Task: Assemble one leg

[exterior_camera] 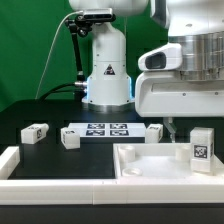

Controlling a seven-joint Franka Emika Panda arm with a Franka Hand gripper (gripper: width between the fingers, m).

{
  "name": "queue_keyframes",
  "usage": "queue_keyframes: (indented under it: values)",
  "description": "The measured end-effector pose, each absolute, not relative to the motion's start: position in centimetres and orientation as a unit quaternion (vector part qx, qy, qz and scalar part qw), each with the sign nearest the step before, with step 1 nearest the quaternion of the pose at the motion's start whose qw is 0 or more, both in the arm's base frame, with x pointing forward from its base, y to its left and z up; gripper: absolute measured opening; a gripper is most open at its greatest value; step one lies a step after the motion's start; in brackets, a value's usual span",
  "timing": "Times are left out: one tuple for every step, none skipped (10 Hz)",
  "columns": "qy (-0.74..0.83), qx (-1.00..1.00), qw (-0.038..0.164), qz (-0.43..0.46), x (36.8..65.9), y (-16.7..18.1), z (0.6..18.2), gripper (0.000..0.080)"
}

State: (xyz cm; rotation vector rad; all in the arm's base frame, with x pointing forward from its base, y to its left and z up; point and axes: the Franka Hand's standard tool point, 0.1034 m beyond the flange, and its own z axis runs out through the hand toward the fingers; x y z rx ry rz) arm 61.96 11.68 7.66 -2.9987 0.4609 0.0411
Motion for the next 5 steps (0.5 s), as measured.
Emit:
queue_keyframes:
  values:
    - [0.152, -0.987, 0.054, 0.014, 61.96, 11.68, 7.66, 0.064]
    - [0.153, -0.987, 0.054, 0.014, 61.96, 11.68, 7.65, 0.064]
    - [0.153, -0.987, 0.054, 0.014, 61.95, 11.68, 7.65, 0.048]
    - [0.153, -0.987, 0.054, 0.014, 61.95, 11.68, 7.65, 0.03]
    - [0.16, -0.985, 0.054, 0.014, 61.95, 11.68, 7.65, 0.03]
